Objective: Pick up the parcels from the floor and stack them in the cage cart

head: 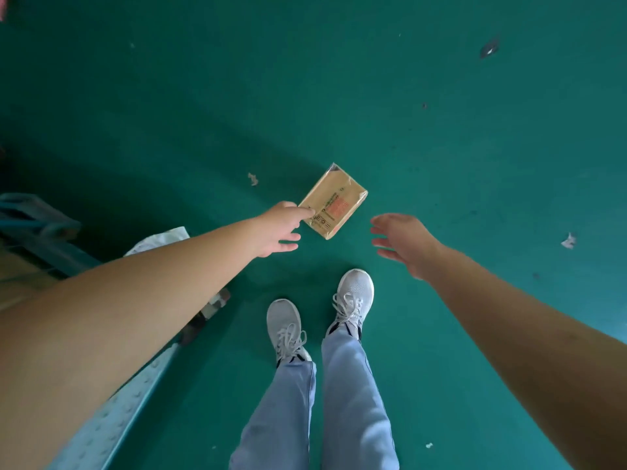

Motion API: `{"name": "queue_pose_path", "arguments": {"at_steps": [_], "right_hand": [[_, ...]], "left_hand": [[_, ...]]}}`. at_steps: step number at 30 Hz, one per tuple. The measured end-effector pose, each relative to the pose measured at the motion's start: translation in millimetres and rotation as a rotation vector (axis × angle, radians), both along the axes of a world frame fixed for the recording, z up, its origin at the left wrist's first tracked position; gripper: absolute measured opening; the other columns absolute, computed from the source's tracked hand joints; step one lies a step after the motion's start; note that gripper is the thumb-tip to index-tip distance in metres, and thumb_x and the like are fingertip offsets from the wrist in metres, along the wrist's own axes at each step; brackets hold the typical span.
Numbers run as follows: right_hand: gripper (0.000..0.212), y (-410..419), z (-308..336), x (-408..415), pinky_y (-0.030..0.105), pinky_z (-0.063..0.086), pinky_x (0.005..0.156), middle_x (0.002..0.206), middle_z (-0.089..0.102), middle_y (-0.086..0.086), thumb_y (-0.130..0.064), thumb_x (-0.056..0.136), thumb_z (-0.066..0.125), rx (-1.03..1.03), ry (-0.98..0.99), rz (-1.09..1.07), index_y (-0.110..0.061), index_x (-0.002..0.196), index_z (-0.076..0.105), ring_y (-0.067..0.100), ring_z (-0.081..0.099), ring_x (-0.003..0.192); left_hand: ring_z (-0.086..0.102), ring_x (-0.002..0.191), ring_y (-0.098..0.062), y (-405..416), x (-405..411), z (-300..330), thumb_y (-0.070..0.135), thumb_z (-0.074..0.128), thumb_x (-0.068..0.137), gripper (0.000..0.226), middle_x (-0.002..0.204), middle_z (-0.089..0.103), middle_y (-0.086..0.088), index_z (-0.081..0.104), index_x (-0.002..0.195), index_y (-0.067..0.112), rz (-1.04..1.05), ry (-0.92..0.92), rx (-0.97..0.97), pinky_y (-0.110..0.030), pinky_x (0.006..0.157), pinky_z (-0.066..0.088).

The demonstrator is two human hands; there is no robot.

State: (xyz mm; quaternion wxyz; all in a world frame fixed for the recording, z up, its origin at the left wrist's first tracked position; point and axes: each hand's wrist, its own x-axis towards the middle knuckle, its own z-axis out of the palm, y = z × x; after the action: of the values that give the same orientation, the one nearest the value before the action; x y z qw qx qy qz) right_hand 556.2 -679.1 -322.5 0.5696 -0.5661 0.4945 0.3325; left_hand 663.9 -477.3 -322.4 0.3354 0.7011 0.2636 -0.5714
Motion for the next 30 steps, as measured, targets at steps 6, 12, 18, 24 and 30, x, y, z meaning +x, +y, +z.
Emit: {"name": "queue_pose_path", "arguments": {"at_steps": [6, 12, 18, 24, 30], "right_hand": [[0.052, 3.7, -96.0, 30.9, 0.031, 0.052, 0.077, 0.149, 0.046, 0.003, -0.031, 0.101, 0.055, -0.223, -0.116, 0.364, -0.025, 0.151, 0.044, 0.018, 0.060, 0.088], [0.079, 3.9, -148.9, 54.5, 0.035, 0.053, 0.080, 0.169, 0.020, -0.001, -0.028, 0.100, 0.055, -0.250, -0.160, 0.557, -0.028, 0.165, 0.010, 0.030, 0.058, 0.120], [0.074, 3.2, -131.9, 57.1, 0.039, 0.047, 0.091, 0.142, 0.027, 0.007, -0.041, 0.098, 0.061, -0.248, -0.034, 0.475, -0.021, 0.159, 0.023, 0.028, 0.052, 0.107], [0.080, 7.5, -47.4, 52.2, 0.045, 0.057, 0.090, 0.134, 0.034, 0.002, -0.070, 0.089, 0.060, -0.283, -0.038, 0.181, -0.023, 0.146, 0.031, 0.024, 0.056, 0.104], [0.098, 12.6, 88.3, 41.5, 0.055, 0.056, 0.094, 0.137, 0.037, 0.001, -0.086, 0.072, 0.064, -0.223, -0.045, -0.158, -0.019, 0.138, 0.035, 0.028, 0.049, 0.123]], "left_hand": [[0.048, 0.135, -0.037, -16.7, -2.7, -101.4, 0.034, 0.064, 0.101, 0.082, 0.160, 0.037, -0.009, 0.009, 0.163, 0.033, 0.147, -0.041, 0.076, -0.047, 0.107, 0.051], [0.056, 0.121, -0.035, -18.9, -1.3, -154.6, 0.035, 0.063, 0.101, 0.072, 0.134, 0.052, -0.008, 0.022, 0.160, 0.030, 0.269, 0.022, 0.031, -0.047, 0.103, 0.053], [0.057, 0.115, -0.030, -23.2, -6.5, -141.2, 0.035, 0.060, 0.102, 0.068, 0.121, 0.050, -0.002, 0.025, 0.160, 0.026, 0.173, -0.025, -0.044, -0.042, 0.104, 0.052], [0.057, 0.114, -0.031, -26.9, -1.9, -52.1, 0.037, 0.060, 0.102, 0.049, 0.109, 0.054, 0.000, 0.041, 0.145, 0.024, 0.226, -0.085, -0.094, -0.042, 0.104, 0.052], [0.064, 0.108, -0.031, -20.4, -1.6, 89.8, 0.031, 0.061, 0.103, 0.024, 0.110, 0.064, -0.006, 0.052, 0.123, 0.020, 0.381, -0.089, -0.125, -0.042, 0.098, 0.057]]}}
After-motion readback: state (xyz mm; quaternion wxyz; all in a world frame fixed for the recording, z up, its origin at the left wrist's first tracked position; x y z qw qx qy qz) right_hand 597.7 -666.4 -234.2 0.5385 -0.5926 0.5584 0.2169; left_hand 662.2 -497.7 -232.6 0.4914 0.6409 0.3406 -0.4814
